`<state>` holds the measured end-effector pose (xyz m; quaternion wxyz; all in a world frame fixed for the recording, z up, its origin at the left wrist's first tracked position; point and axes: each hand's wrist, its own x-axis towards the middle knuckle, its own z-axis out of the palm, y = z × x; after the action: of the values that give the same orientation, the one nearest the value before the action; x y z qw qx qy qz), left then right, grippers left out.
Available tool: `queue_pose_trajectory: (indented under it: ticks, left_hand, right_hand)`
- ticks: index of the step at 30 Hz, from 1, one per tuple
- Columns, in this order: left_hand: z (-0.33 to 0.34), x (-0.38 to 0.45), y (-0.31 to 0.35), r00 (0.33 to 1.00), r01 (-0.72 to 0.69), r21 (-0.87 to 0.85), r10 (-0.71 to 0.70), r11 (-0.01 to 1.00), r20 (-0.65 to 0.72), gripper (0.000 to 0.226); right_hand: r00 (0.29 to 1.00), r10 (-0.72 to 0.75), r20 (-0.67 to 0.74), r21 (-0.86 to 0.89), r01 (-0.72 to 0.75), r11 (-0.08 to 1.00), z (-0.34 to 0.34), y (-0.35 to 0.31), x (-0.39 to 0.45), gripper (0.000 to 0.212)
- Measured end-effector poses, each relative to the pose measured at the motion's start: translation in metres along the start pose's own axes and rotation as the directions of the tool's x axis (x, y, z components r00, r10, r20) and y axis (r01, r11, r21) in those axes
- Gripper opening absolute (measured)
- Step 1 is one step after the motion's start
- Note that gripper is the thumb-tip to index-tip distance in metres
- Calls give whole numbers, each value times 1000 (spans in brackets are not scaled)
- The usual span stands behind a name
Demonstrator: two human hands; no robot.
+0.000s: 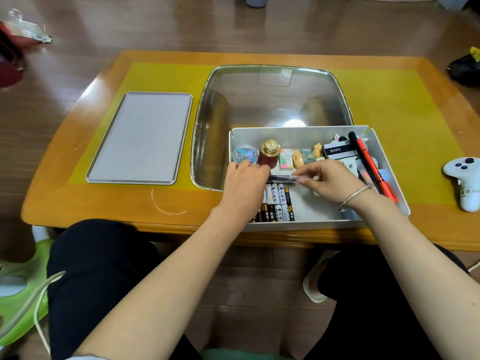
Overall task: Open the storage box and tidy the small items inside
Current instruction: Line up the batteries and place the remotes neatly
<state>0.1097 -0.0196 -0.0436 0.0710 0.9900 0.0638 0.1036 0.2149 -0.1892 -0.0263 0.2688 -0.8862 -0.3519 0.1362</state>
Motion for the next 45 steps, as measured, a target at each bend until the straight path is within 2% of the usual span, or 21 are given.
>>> queue_pose_trajectory:
  ticks: [5, 8, 10, 14, 17, 19, 24, 28, 31, 37, 45]
  left_hand:
    - [-2, 0, 6, 1000, 18, -37, -18, 999, -8, 13]
    - [-5, -7, 13, 998, -20, -120, 13, 993, -54, 28]
    - [-7, -11, 20, 999, -29, -164, 26, 986, -21, 36]
    - [-5, -10, 30, 974, 54, -201, -7, 978, 227, 47]
    - [-4, -7, 32, 869, 192, -153, -95, 969, 485, 66]
    - [-3, -5, 31, 833, 220, -131, -116, 967, 541, 72]
    - [-1, -4, 28, 837, 205, -118, -112, 972, 536, 73]
    - [4, 1, 23, 821, 218, -62, -149, 974, 551, 77]
    - [8, 4, 20, 808, 216, -16, -169, 976, 565, 79]
    - [15, 4, 18, 825, 215, 4, -184, 977, 535, 79]
    - [15, 9, 16, 826, 186, 61, -190, 981, 531, 83]
  right_hand:
    - [997, 5, -79, -121, -14, 993, -2, 0, 8, 11]
    - [988, 27, -153, -181, -54, 982, -2, 4, 14, 12]
    - [984, 45, -171, -245, -87, 966, 1, 5, 17, 14]
    - [984, 45, -174, -327, -100, 940, 11, 0, 25, 14]
    - [988, 70, -137, -366, -116, 923, 17, -5, 33, 15]
    - [987, 95, -126, -380, -137, 915, 21, -6, 37, 14]
    - [985, 111, -134, -437, -160, 885, 29, -13, 43, 16]
    - [977, 190, -92, -490, -210, 846, 33, -17, 46, 19]
    - [984, 159, -78, -523, -176, 834, 33, -14, 44, 28]
    - [989, 151, -2, -506, -131, 852, 38, -16, 36, 38]
    - [985, 171, 20, -494, -139, 858, 41, -20, 35, 34]
